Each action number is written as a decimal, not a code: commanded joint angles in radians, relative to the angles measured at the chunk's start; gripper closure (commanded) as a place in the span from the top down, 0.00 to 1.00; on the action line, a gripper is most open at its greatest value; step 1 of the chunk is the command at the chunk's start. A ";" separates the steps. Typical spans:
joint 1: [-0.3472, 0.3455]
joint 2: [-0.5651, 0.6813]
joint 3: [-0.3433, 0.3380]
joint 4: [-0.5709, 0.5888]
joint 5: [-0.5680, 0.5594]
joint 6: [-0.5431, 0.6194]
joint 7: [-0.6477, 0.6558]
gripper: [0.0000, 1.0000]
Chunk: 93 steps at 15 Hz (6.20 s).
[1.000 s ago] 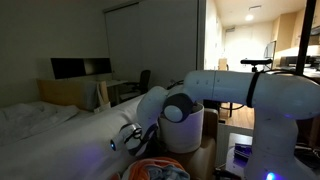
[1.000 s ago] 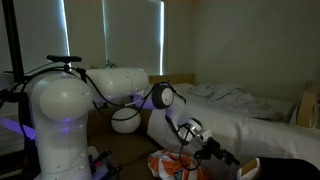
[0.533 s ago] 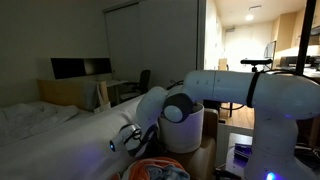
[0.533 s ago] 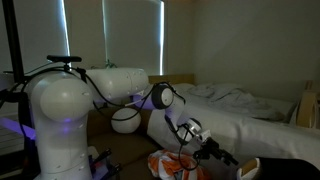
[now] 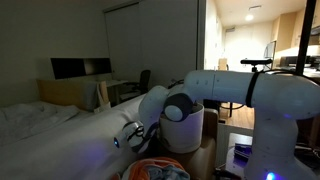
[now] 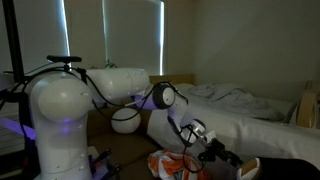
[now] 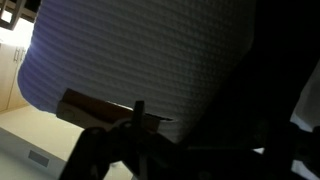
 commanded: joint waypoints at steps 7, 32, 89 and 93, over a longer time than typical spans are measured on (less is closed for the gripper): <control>-0.042 0.000 -0.022 -0.019 -0.069 0.061 -0.043 1.00; -0.052 0.001 -0.011 -0.022 -0.154 0.086 -0.016 0.06; -0.382 -0.893 -0.051 -0.298 0.341 -0.186 0.244 0.05; -0.406 -0.823 -0.067 -0.222 0.383 -0.205 0.188 0.05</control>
